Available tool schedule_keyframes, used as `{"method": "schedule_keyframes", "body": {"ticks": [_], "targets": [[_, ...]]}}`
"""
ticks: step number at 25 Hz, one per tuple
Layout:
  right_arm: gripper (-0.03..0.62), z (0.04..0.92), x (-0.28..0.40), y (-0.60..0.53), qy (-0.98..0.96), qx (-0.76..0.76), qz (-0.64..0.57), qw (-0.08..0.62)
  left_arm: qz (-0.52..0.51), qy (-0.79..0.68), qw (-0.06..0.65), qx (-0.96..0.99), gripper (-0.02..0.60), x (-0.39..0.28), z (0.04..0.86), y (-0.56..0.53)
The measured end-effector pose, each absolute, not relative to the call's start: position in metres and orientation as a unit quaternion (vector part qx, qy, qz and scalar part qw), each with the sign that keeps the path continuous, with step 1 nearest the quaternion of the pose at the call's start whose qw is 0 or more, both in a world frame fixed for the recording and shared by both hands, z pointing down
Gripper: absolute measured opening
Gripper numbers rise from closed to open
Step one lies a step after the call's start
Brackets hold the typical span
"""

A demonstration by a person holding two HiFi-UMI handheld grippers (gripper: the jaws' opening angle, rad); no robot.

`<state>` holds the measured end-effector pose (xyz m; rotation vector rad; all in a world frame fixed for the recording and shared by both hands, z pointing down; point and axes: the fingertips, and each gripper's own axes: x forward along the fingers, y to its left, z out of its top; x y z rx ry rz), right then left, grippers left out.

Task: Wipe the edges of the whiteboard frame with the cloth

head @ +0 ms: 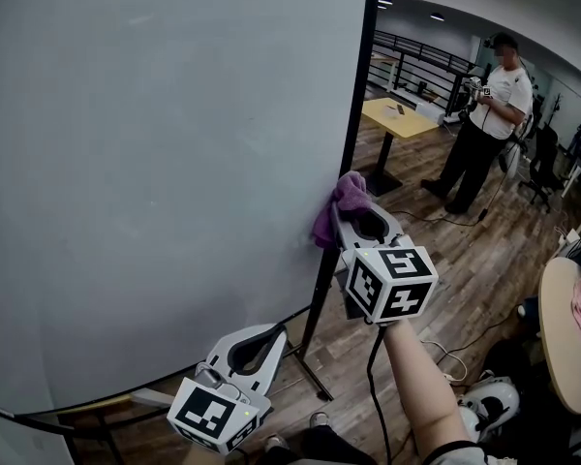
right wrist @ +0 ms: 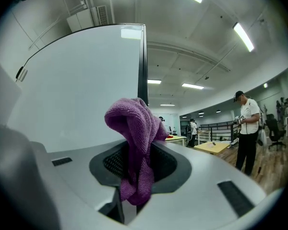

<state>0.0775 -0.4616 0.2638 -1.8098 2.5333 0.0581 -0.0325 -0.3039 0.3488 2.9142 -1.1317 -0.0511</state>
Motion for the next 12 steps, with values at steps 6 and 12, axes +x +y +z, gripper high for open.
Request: {"method": "schedule_keyframes", "body": {"ticks": [6,12], "targets": [[0.106,0.285,0.077,-0.461,0.809,-0.587,0.002,0.013,-0.012,-0.362,0.012,0.932,0.017,-0.037,0.352,-0.300],[0.106,0.296,0.080,-0.460,0.805,-0.593,0.006,0.015,-0.006,-0.363,0.022,0.931,0.017,-0.038,0.359,-0.299]]}}
